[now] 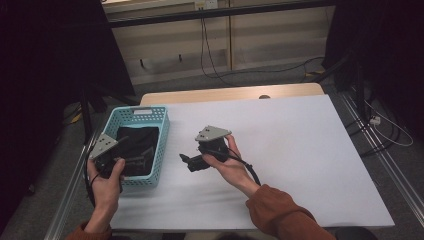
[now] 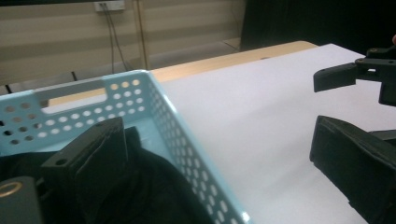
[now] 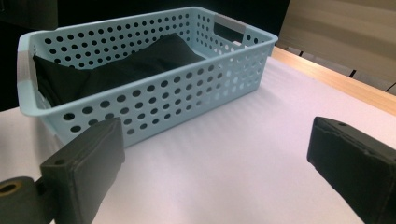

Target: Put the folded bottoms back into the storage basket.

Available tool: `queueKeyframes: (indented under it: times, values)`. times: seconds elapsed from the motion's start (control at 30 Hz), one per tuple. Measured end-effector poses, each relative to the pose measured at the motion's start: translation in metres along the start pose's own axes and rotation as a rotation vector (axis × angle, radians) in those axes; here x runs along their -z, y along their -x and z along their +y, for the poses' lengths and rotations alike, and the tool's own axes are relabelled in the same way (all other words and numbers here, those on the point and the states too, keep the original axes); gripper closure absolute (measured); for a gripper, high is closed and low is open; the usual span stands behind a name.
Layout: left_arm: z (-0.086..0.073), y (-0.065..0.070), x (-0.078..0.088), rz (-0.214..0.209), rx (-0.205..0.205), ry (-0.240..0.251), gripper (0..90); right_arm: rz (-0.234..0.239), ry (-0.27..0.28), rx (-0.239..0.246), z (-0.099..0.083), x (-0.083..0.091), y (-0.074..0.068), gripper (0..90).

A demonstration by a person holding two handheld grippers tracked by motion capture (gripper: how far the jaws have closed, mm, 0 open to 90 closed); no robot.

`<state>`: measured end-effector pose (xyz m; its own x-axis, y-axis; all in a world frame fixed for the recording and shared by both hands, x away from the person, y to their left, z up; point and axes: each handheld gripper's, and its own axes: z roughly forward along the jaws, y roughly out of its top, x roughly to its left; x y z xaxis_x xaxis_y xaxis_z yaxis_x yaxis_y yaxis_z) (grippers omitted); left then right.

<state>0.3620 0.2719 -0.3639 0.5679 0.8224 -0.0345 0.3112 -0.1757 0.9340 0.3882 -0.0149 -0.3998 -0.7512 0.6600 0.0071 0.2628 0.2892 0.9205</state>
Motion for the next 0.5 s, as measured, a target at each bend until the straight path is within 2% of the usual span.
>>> queueKeyframes:
  times: [0.13, 0.3, 0.4, 0.5]
  values:
    - [0.001, 0.009, -0.01, -0.009, -0.001, 0.002, 3.7, -0.016, -0.001, 0.0, -0.003, 0.008, 0.003, 4.0]
    - [0.003, 0.019, -0.02, -0.049, 0.001, 0.004, 3.2, -0.038, 0.005, -0.006, -0.005, 0.019, 0.009, 4.1]
    - [0.005, 0.025, -0.023, -0.056, -0.013, 0.002, 3.1, -0.051, 0.008, -0.003, -0.007, 0.026, 0.013, 4.0]
    - [0.006, 0.033, -0.028, -0.085, -0.032, -0.007, 2.9, -0.064, 0.013, -0.011, -0.01, 0.035, 0.017, 4.1]
